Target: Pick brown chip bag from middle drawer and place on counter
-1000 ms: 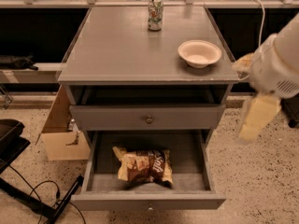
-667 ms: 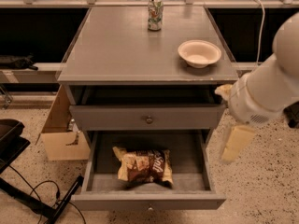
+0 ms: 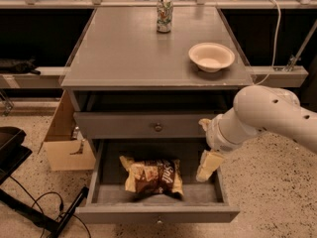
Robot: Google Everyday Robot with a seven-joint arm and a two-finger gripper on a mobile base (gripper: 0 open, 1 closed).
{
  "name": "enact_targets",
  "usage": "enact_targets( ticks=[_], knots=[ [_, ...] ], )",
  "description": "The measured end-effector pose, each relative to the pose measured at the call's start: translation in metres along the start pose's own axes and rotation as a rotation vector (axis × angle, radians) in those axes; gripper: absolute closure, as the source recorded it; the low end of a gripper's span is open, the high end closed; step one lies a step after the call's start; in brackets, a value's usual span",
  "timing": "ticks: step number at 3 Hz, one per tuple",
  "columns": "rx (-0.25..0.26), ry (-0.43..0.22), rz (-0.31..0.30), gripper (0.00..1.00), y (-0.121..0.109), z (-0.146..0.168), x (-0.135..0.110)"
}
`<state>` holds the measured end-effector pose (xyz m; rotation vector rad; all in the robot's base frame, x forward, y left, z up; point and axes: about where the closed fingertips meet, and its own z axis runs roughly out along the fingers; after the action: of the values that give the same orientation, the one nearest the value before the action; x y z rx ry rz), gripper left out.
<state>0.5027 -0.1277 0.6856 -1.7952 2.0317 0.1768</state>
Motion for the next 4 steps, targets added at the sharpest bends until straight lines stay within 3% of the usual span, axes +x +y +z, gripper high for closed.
enact_targets(
  ticks=[1, 2, 4],
  knots=[
    [-0.007, -0.005, -0.002, 0.00, 0.000, 0.008, -0.001],
    [-0.058, -0.040, -0.019, 0.00, -0.003, 0.060, -0.008],
    [-0.163, -0.163, -0.045, 0.00, -0.005, 0.213, -0.032]
  ],
)
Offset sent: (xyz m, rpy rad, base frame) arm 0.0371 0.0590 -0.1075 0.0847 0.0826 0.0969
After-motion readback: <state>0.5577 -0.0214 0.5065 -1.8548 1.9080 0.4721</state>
